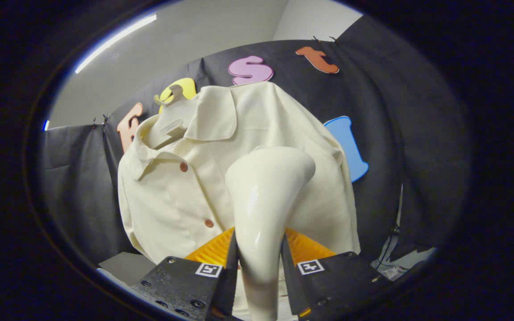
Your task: Iron the clothes twice with a garment steamer, once on the left side and once on the right side.
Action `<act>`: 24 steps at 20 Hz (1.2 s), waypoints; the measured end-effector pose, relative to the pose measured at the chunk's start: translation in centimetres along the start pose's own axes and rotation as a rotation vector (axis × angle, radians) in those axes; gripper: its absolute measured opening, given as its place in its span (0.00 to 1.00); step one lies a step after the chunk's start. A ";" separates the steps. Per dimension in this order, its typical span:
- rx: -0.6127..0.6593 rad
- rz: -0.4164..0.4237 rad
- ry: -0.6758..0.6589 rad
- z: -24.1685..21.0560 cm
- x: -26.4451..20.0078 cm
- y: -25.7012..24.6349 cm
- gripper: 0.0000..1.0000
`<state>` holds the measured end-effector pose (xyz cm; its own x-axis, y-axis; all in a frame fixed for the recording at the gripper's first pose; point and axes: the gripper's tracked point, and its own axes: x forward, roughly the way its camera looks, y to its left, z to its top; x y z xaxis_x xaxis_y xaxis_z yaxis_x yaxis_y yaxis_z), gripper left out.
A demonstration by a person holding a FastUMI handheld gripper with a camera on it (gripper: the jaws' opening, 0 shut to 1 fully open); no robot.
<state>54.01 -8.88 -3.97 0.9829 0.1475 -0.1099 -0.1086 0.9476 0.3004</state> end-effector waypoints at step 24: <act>0.026 0.003 0.229 -20.4 -3.7 -10.3 0.47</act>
<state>48.42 -13.39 -25.99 0.9229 0.2134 -0.3203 -0.1045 0.9399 0.3251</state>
